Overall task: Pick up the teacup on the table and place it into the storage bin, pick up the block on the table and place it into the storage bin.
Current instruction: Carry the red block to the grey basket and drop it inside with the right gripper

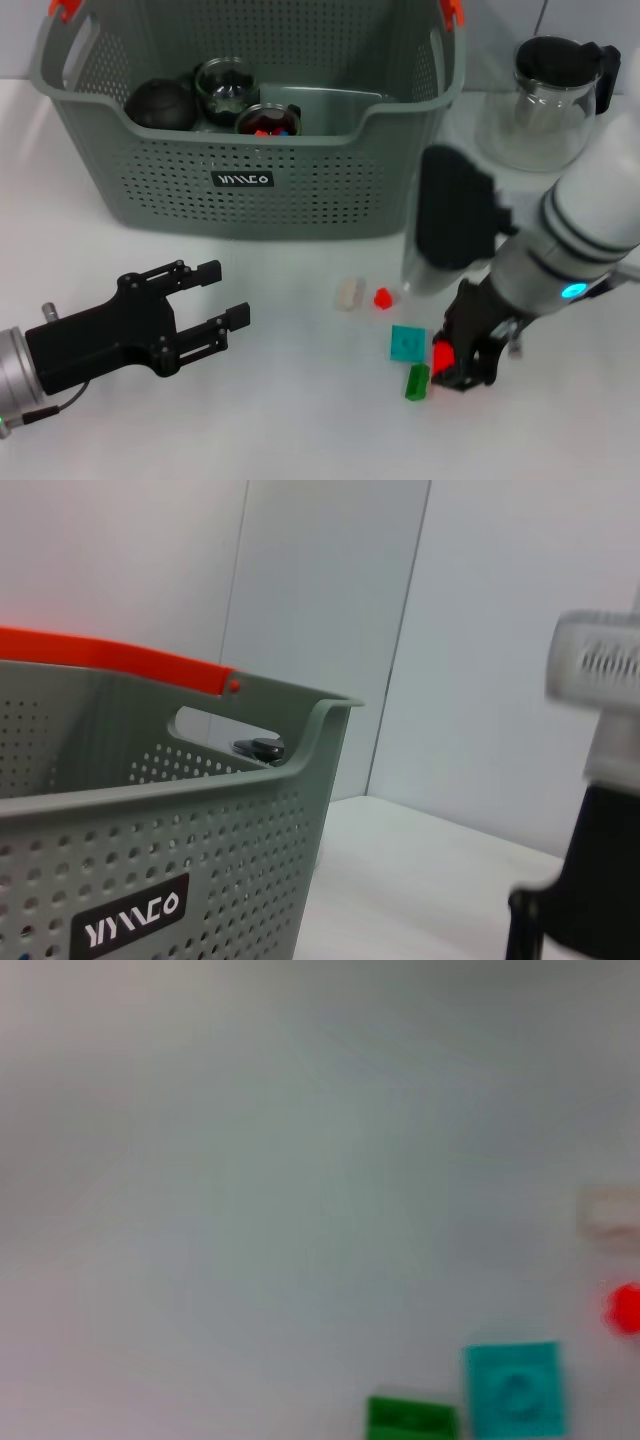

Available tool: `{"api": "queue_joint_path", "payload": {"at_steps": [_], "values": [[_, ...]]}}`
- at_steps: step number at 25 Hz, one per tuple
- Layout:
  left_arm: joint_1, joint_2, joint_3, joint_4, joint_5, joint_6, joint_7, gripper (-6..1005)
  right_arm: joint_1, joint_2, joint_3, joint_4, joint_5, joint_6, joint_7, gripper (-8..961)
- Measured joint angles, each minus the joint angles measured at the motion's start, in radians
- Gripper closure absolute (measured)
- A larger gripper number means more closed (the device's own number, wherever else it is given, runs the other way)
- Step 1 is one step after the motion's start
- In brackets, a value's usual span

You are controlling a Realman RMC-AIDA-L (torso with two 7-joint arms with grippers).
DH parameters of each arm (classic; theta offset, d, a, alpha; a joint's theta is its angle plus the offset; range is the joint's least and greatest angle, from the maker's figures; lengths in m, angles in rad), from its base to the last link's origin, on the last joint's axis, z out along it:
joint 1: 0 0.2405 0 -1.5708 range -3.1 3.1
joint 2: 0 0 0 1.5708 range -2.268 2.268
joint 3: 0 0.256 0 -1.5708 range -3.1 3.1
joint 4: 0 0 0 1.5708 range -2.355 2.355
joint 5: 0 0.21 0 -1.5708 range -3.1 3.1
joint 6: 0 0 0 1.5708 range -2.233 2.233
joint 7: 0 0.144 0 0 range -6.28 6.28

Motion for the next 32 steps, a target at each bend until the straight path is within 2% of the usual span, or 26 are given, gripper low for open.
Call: {"api": "queue_joint_path", "payload": {"at_steps": [1, 2, 5, 8, 12, 15, 19, 25, 28, 32], "values": [[0.001, 0.000, 0.000, 0.000, 0.000, 0.000, 0.000, 342, 0.000, 0.000, 0.000, 0.000, 0.000, 0.000, 0.000, 526], [0.002, 0.000, 0.000, 0.000, 0.000, 0.000, 0.000, 342, -0.017, 0.000, 0.033, -0.053, -0.005, -0.033, -0.004, 525], [0.004, 0.000, -0.009, 0.000, 0.000, 0.000, 0.000, 342, -0.060, 0.000, 0.149, -0.210, 0.004, -0.125, -0.027, 525], [0.004, 0.000, -0.021, 0.000, 0.000, 0.000, 0.000, 342, -0.076, 0.000, 0.274, -0.303, 0.071, -0.206, -0.055, 525], [0.005, 0.001, -0.035, 0.000, 0.000, 0.005, 0.000, 342, -0.078, 0.000, 0.426, -0.338, 0.222, -0.262, -0.108, 524], [0.005, 0.001, -0.038, 0.000, 0.000, 0.004, 0.000, 342, -0.076, -0.001, 0.524, -0.340, 0.335, -0.247, -0.129, 525], [0.003, 0.000, -0.046, 0.000, 0.000, 0.001, 0.000, 342, -0.076, 0.001, 0.585, -0.328, 0.442, -0.124, -0.121, 526], [-0.005, -0.002, -0.053, -0.011, -0.001, 0.000, 0.000, 342, -0.038, 0.004, 0.514, -0.256, 0.485, 0.204, -0.075, 525], [-0.008, -0.002, -0.054, -0.012, -0.002, -0.001, 0.000, 342, 0.028, 0.003, 0.447, -0.157, 0.480, 0.365, -0.059, 525], [-0.010, -0.004, -0.054, -0.019, -0.002, -0.001, 0.000, 342, 0.181, 0.001, 0.404, 0.076, 0.446, 0.528, -0.040, 524]]}}
